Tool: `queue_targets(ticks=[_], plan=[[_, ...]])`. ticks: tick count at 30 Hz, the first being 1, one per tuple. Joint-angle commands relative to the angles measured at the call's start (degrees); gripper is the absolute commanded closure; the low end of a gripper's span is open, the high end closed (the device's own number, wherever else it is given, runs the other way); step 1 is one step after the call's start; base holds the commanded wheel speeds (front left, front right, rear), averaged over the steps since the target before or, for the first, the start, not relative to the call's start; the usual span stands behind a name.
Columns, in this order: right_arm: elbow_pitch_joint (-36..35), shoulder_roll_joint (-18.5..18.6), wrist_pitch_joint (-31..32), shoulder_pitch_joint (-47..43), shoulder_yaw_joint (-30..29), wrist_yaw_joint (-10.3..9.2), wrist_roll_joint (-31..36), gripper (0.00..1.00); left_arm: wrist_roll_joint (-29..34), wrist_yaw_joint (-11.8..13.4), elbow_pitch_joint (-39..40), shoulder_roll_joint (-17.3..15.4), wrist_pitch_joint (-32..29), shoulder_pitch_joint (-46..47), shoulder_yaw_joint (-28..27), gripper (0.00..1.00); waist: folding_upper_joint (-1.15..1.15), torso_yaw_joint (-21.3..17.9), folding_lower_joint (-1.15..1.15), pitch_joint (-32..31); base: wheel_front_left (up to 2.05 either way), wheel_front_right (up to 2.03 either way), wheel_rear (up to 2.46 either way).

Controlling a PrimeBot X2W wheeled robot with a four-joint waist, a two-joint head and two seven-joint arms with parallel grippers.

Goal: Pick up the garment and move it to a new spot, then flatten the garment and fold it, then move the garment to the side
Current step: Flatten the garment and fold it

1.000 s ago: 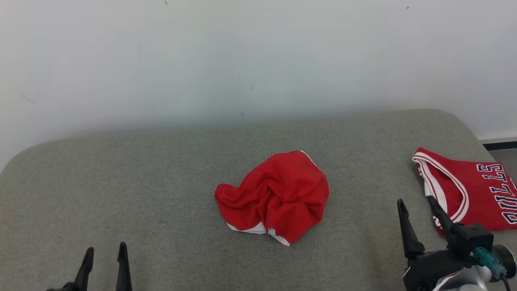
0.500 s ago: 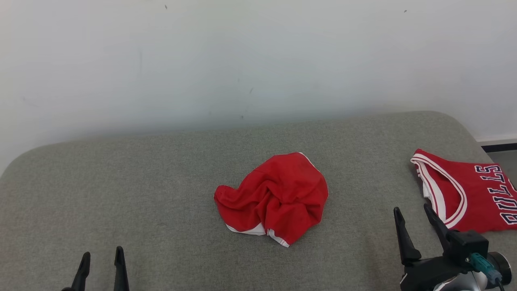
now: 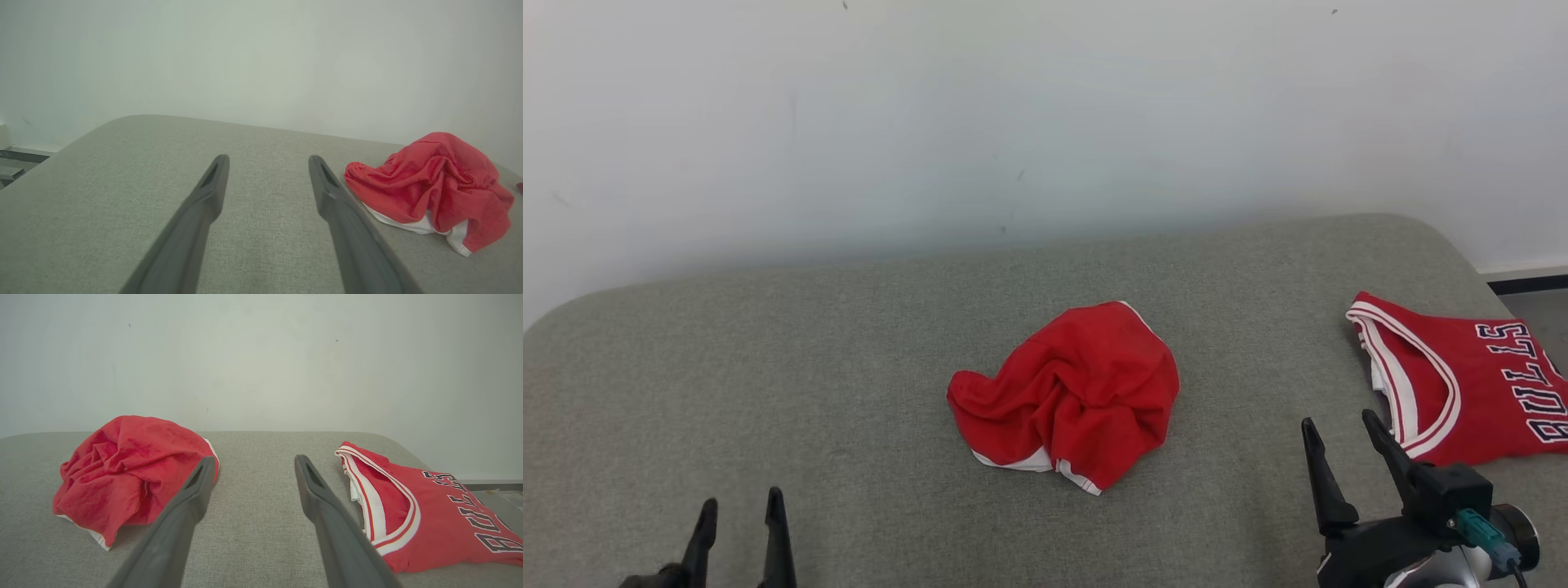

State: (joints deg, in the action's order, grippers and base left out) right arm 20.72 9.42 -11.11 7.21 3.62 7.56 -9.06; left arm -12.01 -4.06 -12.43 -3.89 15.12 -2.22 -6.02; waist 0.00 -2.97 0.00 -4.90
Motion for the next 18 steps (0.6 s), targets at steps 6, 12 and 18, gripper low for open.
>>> queue_targets(ticks=[6, 12, 18], plan=[[-0.8, -0.2, 0.2, 1.8, 1.8, -0.17, 0.0, 0.0, 0.4, -1.3, -5.2, -1.8, -4.5, 8.6, 2.7, 0.0, 0.0, -2.6, 0.0, 2.7, 0.0, 0.0, 0.0], [-0.9, -0.8, 0.3, 3.7, 4.9, -0.17, -0.5, 0.0, 0.0, -2.4, -12.9, -3.6, -11.2, 19.9, 5.6, 0.0, 0.0, -6.7, 0.0, 6.3, 0.0, 0.0, 0.0], [-0.7, -1.5, -0.1, 6.7, 8.9, -0.17, -1.1, 0.0, -1.4, -2.9, -21.1, -3.7, -17.1, 29.1, 8.1, 0.0, 0.0, -11.6, 0.0, 11.1, 0.0, 0.0, 0.0]])
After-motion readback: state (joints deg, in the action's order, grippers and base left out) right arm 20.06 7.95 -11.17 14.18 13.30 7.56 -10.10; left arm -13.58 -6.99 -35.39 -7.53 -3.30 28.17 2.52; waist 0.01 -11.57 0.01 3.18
